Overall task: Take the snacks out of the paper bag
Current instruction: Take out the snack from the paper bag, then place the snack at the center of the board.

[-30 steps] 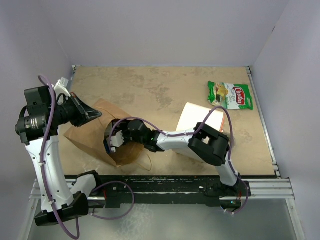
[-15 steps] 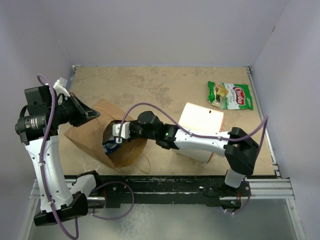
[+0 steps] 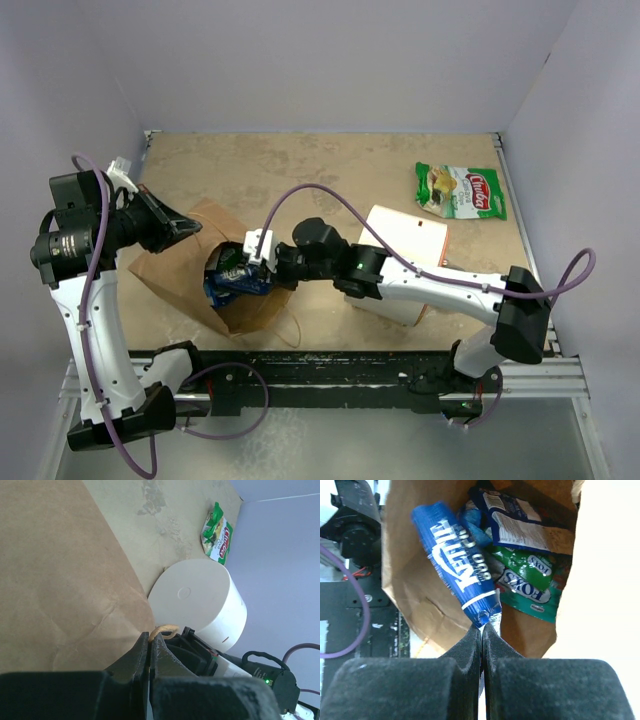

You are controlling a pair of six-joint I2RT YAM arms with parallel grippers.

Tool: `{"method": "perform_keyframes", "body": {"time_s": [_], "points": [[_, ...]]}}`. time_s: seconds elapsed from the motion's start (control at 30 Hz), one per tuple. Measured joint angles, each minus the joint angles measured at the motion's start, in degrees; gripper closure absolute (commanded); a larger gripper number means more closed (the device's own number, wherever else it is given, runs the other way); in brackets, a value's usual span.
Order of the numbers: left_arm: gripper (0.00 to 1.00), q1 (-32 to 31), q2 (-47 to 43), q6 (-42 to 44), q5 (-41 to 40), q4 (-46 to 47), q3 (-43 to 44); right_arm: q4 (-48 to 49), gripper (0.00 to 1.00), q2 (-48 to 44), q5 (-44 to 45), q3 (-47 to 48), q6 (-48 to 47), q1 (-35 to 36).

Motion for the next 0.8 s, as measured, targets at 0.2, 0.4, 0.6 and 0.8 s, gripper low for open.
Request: {"method": "perform_keyframes", "body": {"time_s": [0.2, 0.4, 0.6, 0.8], "points": [[1.00, 0.0, -1.0, -2.7, 0.1, 0.5, 0.0, -6.5, 1.00, -0.6, -1.9, 3.3, 3.8, 0.0], [1.00, 0.0, -1.5, -4.2, 0.0, 1.5, -0.6, -13.5, 1.00, -9.4, -1.2, 3.5, 5.7, 0.0], [1.00, 0.0, -2.1, -5.4, -0.1, 1.9, -2.8, -23.0, 1.00, -17.4, 4.1, 11.9, 8.5, 0.1], [1.00, 0.0, -2.5, -6.0, -0.1, 2.7, -4.1, -23.1, 1.00, -24.3, 20.7, 16.3, 8.0, 0.3]]}}
